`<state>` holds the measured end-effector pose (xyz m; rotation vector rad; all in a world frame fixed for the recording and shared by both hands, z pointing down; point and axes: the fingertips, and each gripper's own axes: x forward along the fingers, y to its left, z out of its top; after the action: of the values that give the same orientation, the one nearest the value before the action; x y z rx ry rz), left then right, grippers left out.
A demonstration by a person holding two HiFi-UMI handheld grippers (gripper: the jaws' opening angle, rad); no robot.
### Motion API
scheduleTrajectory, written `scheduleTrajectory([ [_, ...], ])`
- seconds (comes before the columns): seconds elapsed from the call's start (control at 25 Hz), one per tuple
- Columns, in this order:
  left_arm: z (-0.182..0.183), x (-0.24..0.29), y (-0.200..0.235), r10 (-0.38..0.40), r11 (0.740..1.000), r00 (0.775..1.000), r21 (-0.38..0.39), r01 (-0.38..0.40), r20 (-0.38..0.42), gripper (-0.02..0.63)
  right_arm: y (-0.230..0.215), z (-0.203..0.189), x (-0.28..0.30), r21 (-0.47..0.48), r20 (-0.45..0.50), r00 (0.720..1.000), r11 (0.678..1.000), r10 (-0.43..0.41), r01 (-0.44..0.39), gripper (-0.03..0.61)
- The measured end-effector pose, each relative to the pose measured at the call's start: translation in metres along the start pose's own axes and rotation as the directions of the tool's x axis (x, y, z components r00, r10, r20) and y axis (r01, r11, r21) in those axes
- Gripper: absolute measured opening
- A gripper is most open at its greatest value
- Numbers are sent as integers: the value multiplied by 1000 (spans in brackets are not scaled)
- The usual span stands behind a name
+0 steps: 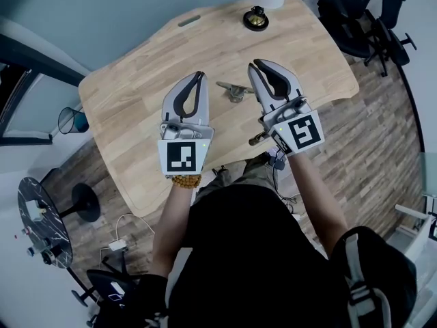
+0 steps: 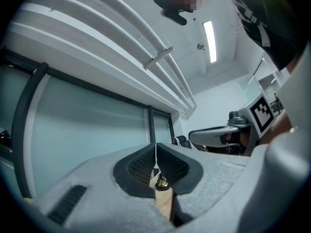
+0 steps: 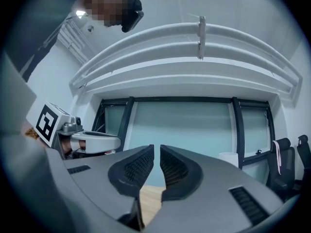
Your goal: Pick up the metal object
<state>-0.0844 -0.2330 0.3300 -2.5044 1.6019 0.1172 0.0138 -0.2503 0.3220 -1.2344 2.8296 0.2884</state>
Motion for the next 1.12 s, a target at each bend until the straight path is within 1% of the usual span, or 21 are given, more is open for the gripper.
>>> scheduleTrajectory([
  [0.08,-3,-4,-3,5,1000,1000,-9,-5,4,20,2,-2,-7,3,-1,1000,1000,-16,16,29],
  [0.2,-9,-8,-7,3,1000,1000,-11,-3,2,20,1,-12,-15,36,-18,999,998,-50,50,29],
  [0.32,-15,-13,-12,1,1000,1000,-19,-1,-8,20,2,-26,-28,48,-59,996,996,-70,72,29],
  [0.48,-26,-20,-22,-17,1000,999,-14,16,-49,20,-6,-44,-54,54,-115,988,992,-106,113,28],
  [0.6,-29,-24,-27,-38,999,999,1,38,-38,20,-8,-50,-65,42,-141,982,991,-124,131,26],
  [0.68,-32,-27,-29,-46,999,998,-3,46,-32,20,-7,-49,-69,34,-144,981,990,-129,135,26],
  [0.88,-42,-33,-38,-64,998,997,-21,63,-47,20,4,-50,-75,7,-161,980,993,-119,122,26],
  [1.0,-47,-36,-46,-84,996,995,-19,83,-57,20,5,-57,-83,12,-187,974,991,-127,132,23],
  [1.12,-51,-38,-48,-83,996,995,-32,81,-62,20,8,-61,-87,17,-196,973,991,-124,130,20],
])
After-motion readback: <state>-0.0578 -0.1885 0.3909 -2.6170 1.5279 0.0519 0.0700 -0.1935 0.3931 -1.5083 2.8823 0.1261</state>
